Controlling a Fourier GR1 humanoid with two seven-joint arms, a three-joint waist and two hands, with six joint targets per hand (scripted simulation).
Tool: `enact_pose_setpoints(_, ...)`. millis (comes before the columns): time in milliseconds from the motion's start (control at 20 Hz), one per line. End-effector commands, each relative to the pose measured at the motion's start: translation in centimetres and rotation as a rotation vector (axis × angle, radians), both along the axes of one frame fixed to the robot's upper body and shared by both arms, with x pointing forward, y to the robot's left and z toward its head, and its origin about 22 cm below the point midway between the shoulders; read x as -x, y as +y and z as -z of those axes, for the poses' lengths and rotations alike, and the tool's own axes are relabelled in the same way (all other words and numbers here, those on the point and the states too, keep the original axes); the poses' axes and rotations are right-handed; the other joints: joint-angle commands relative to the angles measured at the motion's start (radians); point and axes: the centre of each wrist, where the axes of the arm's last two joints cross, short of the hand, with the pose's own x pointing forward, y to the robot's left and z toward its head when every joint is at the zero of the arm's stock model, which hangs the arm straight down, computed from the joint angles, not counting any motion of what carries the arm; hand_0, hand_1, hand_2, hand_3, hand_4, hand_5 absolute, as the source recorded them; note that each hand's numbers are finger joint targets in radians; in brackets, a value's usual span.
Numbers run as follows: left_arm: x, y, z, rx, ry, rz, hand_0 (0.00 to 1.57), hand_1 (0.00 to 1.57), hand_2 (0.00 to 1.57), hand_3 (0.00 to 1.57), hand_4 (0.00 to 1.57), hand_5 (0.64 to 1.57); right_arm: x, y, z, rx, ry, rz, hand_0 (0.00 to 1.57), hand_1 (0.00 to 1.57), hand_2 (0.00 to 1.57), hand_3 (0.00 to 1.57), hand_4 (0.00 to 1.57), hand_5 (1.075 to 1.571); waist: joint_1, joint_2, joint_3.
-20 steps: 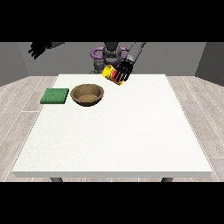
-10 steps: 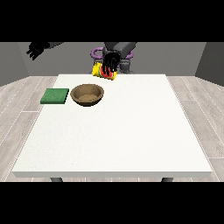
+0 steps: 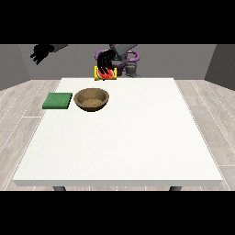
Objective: Pick the cup and pour the ball into the bowl, then pick the bowl and place it on the pad
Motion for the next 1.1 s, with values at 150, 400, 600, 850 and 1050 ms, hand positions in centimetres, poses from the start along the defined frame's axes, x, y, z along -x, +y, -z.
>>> enact_pose_setpoints(150,1.6,-0.6,0.7,-0.120,0.078,0.034,0.00,0.00,1.14,1.57,1.12,1.571,0.0,1.4,0.3,0.000,0.028,0.005,0.00,0.00,0.00,0.17,0.71,1.550,-0.001,-0.039,-0.0012)
enact_pose_setpoints(400,0.3,1.0,-2.3,0.165,-0.058,0.029,0.32,0.32,1.50,1.54,1.11,1.570,-0.3,-1.0,-1.2,-0.001,-0.007,0.092,0.00,0.00,0.00,0.05,0.71,1.548,0.094,-0.007,-0.0019)
enact_pose_setpoints(600,-0.7,4.3,-5.1,0.584,-0.010,0.052,1.04,1.04,1.51,1.15,1.32,1.562,0.8,-2.4,-0.7,0.031,0.039,0.173,0.00,0.00,0.00,0.18,0.74,1.553,0.200,-0.014,-0.0059)
enact_pose_setpoints(850,-2.0,8.2,-10.7,1.154,-0.019,0.066,0.00,0.00,0.00,0.00,1.18,1.551,1.3,-2.2,0.2,0.006,0.039,0.225,0.00,0.00,0.00,0.00,0.78,1.557,0.262,-0.009,-0.0146)
enact_pose_setpoints(1050,-2.3,11.5,-13.6,1.519,0.046,0.137,0.00,0.00,0.00,0.00,1.09,1.571,1.0,-1.5,0.7,0.014,0.052,0.248,0.00,0.00,0.00,0.00,0.78,1.555,0.334,0.046,-0.0150)
